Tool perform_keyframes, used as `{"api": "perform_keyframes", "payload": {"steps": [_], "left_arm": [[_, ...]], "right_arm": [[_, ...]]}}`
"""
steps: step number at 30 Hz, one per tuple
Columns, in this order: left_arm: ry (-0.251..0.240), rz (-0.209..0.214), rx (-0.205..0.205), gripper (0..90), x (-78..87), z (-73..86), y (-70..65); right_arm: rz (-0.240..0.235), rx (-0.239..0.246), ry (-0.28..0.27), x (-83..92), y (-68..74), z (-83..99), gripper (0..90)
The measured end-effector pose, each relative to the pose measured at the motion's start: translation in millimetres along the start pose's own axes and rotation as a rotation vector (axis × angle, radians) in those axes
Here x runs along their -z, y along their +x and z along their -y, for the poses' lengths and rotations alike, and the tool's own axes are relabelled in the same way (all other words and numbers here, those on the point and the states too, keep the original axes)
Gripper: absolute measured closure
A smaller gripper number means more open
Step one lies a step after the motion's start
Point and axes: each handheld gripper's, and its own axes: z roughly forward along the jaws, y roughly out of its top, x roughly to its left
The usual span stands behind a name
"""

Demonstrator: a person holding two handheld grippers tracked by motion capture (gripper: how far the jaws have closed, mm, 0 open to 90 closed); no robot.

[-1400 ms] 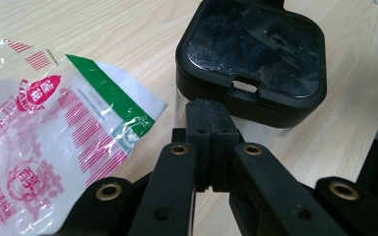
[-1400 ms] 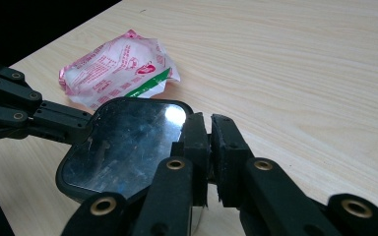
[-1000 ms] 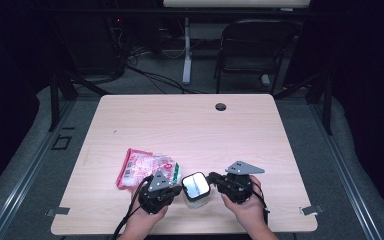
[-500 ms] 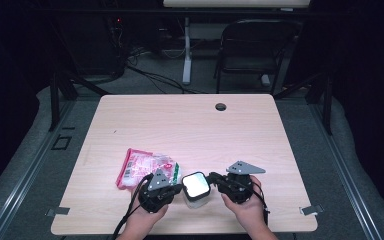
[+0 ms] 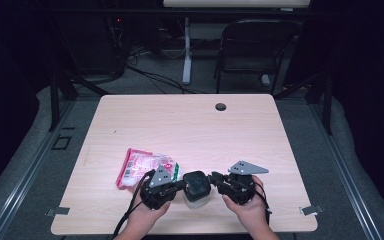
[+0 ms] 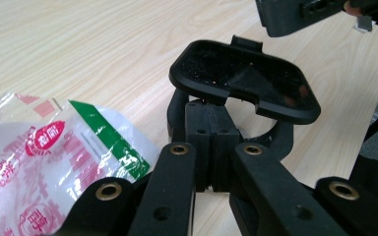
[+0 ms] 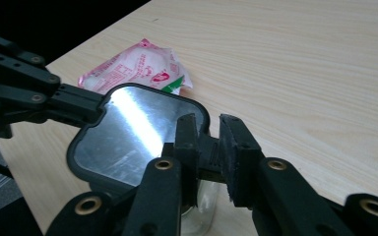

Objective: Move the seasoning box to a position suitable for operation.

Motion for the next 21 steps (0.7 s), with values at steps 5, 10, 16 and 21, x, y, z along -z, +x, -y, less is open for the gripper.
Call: {"api": "perform_keyframes", "payload": {"steps": [5, 10, 16, 21], "left_arm": [[-0.006, 0.004, -0.011, 89.7, 1.2, -7.1, -1.2], [-0.013, 0.011, -0.01, 89.7, 1.6, -13.2, -1.9], [-0.008, 0.012, -0.023, 89.7, 2.0, -19.8, -1.8], [-0.015, 0.007, -0.027, 89.6, 2.6, -26.1, -1.9]], "right_arm": [[-0.017, 0.041, 0.008, 7.0, 6.3, -1.3, 71.5], [-0.043, 0.05, 0.034, 8.5, 10.8, 3.6, 63.7], [-0.076, 0.057, 0.038, 12.3, 16.1, 8.1, 57.1], [-0.077, 0.079, 0.034, 12.1, 21.6, 12.4, 51.4]]}}
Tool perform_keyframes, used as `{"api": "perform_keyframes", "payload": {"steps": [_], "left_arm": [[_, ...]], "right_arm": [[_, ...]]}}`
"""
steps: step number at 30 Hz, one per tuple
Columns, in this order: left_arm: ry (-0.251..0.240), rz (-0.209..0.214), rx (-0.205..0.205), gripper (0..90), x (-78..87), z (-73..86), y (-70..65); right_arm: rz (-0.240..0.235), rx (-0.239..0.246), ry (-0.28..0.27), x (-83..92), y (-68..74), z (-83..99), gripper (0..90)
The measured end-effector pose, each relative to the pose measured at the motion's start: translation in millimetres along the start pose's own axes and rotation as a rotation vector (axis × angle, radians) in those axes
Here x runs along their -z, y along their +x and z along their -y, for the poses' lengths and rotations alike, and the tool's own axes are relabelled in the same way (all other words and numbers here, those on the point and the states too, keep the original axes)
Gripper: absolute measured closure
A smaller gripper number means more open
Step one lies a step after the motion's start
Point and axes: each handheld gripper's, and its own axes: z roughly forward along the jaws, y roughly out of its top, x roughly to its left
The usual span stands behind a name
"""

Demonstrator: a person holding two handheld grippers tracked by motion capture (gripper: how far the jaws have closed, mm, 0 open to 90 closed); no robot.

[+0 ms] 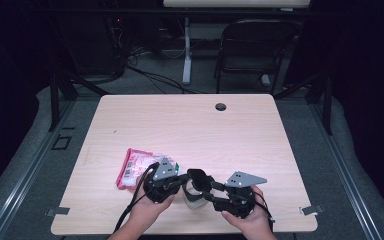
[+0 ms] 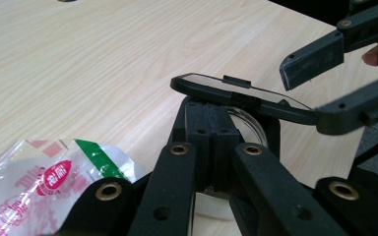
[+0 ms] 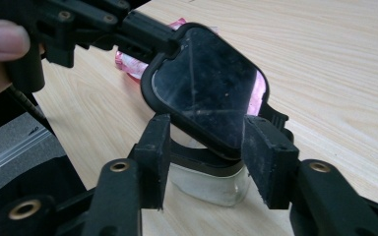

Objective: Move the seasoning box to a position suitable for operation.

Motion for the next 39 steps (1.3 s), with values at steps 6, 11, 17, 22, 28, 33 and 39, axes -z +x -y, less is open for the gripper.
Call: {"api": "perform_keyframes", "payload": {"steps": [6, 11, 17, 22, 28, 33, 39], "left_arm": [[-0.007, 0.003, -0.005, 89.6, 0.9, -5.1, 0.0], [-0.007, 0.006, -0.008, 89.5, 1.2, -6.5, -0.1], [-0.007, 0.003, -0.002, 89.2, 0.2, -4.7, 0.4], [0.005, 0.005, 0.007, 89.1, -1.9, 0.3, 2.0], [0.016, -0.001, 0.025, 88.9, -5.9, 8.1, 6.0], [0.032, 0.001, 0.047, 88.9, -10.8, 15.3, 8.7], [0.038, -0.001, 0.053, 89.3, -14.6, 20.7, 10.2]], "right_arm": [[0.042, 0.018, 0.008, -6.7, 3.6, 4.0, 48.3], [0.085, 0.051, -0.027, -8.1, 8.1, 3.6, 48.2], [0.107, 0.103, -0.064, -9.1, 15.3, 4.3, 53.3], [0.103, 0.098, -0.059, -9.9, 14.4, 4.4, 55.0], [0.088, 0.071, -0.066, -7.7, 11.3, 4.0, 56.5], [0.084, 0.059, -0.071, -6.8, 10.0, 3.8, 57.5], [0.075, 0.043, -0.076, -4.8, 7.4, 3.5, 59.6]]}}
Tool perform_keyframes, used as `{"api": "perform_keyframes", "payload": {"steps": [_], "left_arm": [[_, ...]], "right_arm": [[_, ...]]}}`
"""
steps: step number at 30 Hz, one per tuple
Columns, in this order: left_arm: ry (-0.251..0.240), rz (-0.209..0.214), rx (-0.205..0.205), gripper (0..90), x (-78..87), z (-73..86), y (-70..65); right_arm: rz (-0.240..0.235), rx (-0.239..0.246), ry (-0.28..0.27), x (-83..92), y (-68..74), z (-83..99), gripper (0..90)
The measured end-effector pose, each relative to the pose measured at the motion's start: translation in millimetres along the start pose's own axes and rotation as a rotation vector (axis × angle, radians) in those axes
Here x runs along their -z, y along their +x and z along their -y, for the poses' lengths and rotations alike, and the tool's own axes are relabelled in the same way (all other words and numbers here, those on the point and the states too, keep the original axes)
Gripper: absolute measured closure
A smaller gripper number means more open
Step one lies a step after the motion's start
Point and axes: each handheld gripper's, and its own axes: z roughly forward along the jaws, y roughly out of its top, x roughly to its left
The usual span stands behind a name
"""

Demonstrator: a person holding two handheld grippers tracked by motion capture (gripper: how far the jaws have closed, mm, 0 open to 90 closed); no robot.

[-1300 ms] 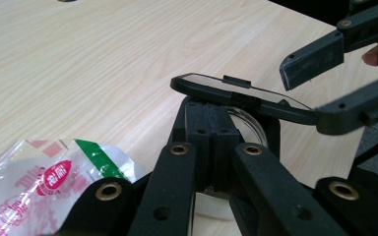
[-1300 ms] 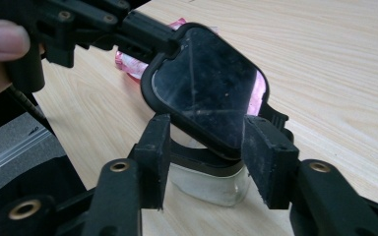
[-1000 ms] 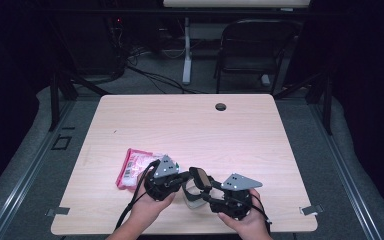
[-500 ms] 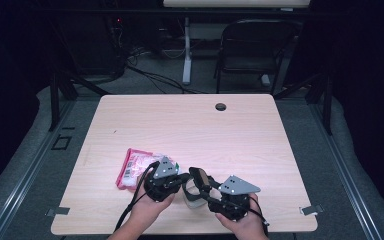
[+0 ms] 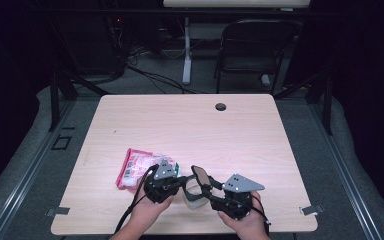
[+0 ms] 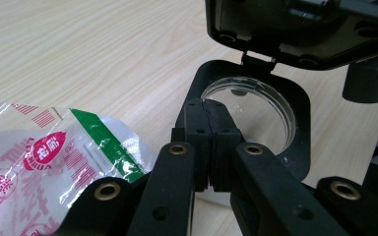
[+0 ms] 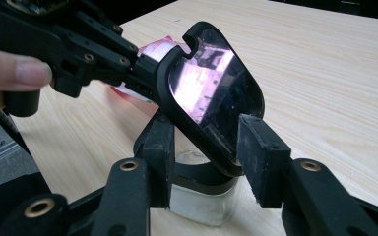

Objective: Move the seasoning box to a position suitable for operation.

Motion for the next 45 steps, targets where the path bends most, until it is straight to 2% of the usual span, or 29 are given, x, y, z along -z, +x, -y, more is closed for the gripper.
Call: {"api": "perform_keyframes", "payload": {"steps": [3, 12, 19, 24, 31, 32, 35, 39, 41, 45], "left_arm": [[-0.005, -0.001, -0.006, 89.8, 0.0, 0.9, -0.2], [-0.005, -0.002, -0.008, 90.0, 0.0, 0.8, -0.4], [-0.004, -0.006, -0.007, 90.0, -0.2, 0.5, -0.9], [-0.003, -0.007, -0.006, 90.0, -0.3, 0.4, -1.2], [-0.004, -0.007, -0.005, 90.0, -0.3, 0.4, -1.3], [-0.003, -0.006, -0.005, 90.0, -0.3, 0.3, -1.3], [-0.003, -0.005, -0.001, 90.0, -0.3, 0.3, -0.9], [-0.004, -0.006, 0.002, 90.0, -0.3, 0.3, -1.1], [-0.005, -0.006, 0.007, 90.0, -0.3, 0.4, -1.0], [-0.005, -0.007, 0.016, 89.8, -0.3, 0.4, -0.3]], "right_arm": [[-0.003, -0.017, -0.005, 1.4, -1.2, 0.0, 60.8], [0.014, -0.015, -0.017, 6.6, -4.0, -0.2, 62.2], [0.026, -0.021, -0.034, 14.6, -11.1, 1.0, 73.1], [0.031, -0.043, -0.033, 19.4, -16.5, 1.9, 81.7], [0.041, -0.078, -0.027, 21.9, -20.1, 2.5, 83.0], [0.042, -0.102, -0.026, 22.2, -21.4, 2.9, 82.8], [0.032, -0.128, -0.026, 20.9, -23.4, 4.2, 80.4], [0.042, -0.128, -0.019, 18.2, -22.6, 5.5, 76.7], [0.043, -0.113, -0.002, 14.5, -20.7, 6.6, 80.7], [0.046, -0.108, -0.004, 13.0, -21.1, 6.1, 82.1]]}}
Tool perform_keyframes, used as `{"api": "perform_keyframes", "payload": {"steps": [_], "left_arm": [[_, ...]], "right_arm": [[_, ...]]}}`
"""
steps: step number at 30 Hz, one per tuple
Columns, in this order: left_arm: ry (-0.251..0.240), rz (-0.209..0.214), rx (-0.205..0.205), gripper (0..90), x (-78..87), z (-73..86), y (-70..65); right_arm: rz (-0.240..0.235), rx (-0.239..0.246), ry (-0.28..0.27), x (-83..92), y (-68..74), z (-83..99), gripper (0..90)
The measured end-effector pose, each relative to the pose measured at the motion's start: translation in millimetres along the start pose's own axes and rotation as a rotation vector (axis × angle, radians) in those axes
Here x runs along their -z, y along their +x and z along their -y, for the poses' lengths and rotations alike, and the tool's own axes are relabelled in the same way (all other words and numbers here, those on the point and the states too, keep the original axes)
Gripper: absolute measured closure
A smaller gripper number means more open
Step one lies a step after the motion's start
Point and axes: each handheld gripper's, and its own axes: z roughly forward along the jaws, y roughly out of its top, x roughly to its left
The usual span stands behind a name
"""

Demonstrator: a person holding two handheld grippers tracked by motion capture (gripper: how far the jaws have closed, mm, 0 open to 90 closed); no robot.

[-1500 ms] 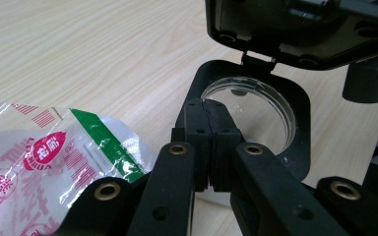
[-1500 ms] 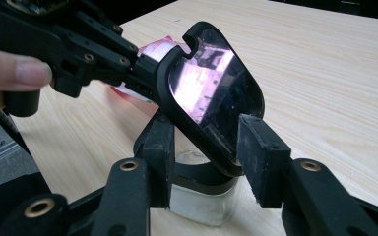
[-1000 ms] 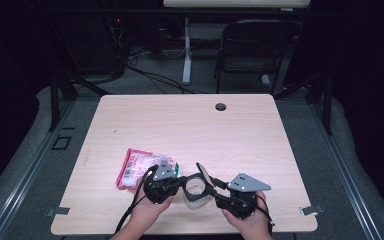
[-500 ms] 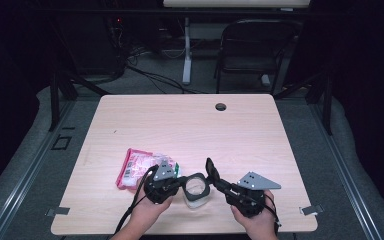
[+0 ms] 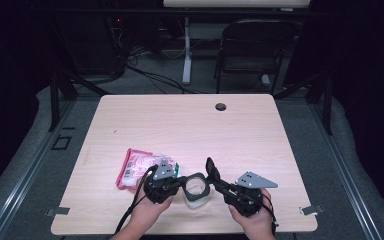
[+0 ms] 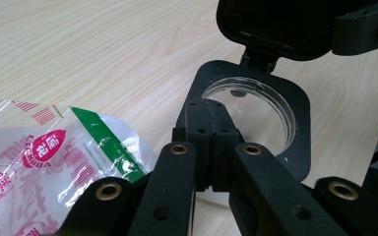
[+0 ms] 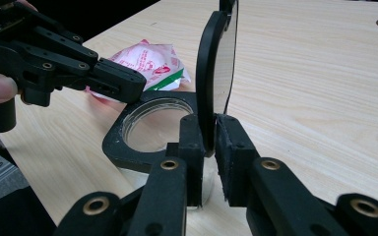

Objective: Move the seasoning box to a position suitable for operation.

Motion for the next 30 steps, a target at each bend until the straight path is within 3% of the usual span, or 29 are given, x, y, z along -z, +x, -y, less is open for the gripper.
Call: {"api": "perform_keyframes", "payload": {"steps": [8, 18, 30], "left_arm": [[-0.002, 0.004, 0.01, 89.8, 0.1, 0.5, -0.6], [0.0, 0.003, 0.001, 89.9, -1.4, -0.6, -3.2], [0.011, -0.004, -0.007, 89.7, -2.0, -2.5, -4.5]], "right_arm": [[0.013, -0.01, -0.01, -5.6, -7.2, -5.4, 83.0], [0.002, -0.075, -0.032, -19.0, -24.6, -12.3, 83.4], [-0.017, -0.085, -0.071, -28.9, -34.4, -12.2, 83.0]]}}
